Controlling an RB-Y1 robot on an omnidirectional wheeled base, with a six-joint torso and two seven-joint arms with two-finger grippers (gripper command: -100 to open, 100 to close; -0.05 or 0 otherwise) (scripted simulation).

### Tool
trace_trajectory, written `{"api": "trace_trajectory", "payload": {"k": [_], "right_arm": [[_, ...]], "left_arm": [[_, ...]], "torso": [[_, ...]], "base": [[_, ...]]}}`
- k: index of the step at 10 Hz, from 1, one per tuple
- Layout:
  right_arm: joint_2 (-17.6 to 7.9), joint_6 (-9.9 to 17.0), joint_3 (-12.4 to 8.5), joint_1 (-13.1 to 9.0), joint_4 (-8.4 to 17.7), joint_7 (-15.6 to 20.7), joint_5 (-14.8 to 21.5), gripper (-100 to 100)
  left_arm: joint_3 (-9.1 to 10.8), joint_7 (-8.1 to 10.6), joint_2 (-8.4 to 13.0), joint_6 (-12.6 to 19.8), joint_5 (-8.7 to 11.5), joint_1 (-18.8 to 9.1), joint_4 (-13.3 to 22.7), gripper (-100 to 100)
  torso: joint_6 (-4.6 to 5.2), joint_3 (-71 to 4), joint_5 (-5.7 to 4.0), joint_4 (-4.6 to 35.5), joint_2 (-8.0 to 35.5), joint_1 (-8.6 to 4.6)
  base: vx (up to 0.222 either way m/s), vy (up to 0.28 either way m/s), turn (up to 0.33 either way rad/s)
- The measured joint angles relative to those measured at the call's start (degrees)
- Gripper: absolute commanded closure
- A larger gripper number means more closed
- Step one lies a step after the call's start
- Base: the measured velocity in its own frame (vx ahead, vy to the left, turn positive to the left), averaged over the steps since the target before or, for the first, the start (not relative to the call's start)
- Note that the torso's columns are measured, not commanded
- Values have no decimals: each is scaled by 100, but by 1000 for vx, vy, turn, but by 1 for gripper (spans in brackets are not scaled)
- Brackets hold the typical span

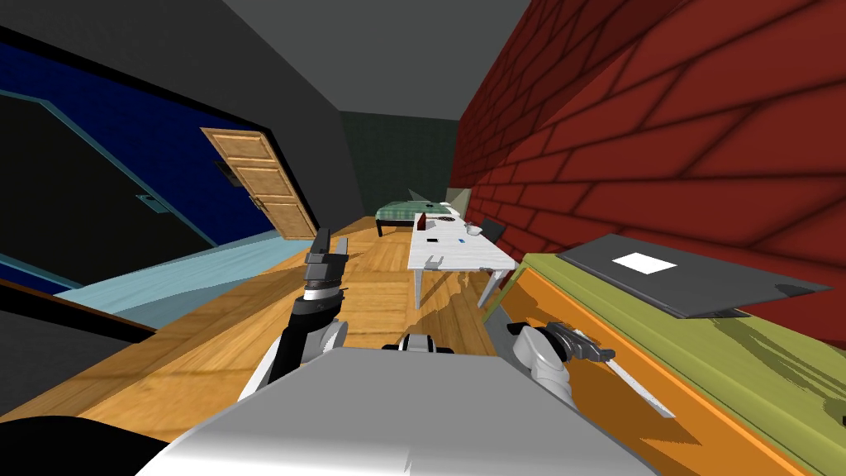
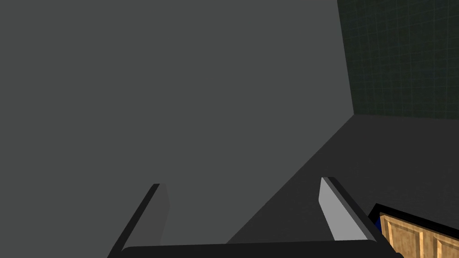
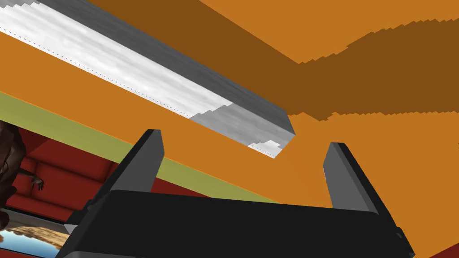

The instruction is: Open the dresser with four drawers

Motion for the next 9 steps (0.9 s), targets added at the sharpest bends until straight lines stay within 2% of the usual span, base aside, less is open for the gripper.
{"api": "trace_trajectory", "payload": {"k": [2, 5, 6, 7, 9], "right_arm": [[32, 21, 7, 7, -52, 31, 4, 100], [96, 73, 21, -19, -120, 119, 5, 100], [101, 77, 23, -18, -124, 126, 6, -100], [89, 63, 20, 0, -109, 100, 13, -100], [63, 39, 17, 16, -64, 38, 37, -100]], "left_arm": [[-2, 0, -2, 0, 0, -1, 0, 0], [-2, 0, -2, 0, 0, -1, 0, 0], [-1, 0, -1, 0, 0, 0, -1, 0], [0, 0, 0, 0, 0, 0, 0, 0], [2, 0, 2, 0, 0, 1, 0, 0]], "torso": [[-1, 3, 8, 1, 5, 33], [1, -2, -4, -1, -3, -18], [2, -6, -13, -2, -9, -58], [3, -10, -25, -5, -18, -94], [2, -5, -17, -2, -7, -62]], "base": [[-25, 144, 9], [-26, 157, 2], [22, -57, -7], [24, -139, 0], [30, -182, -1]]}}
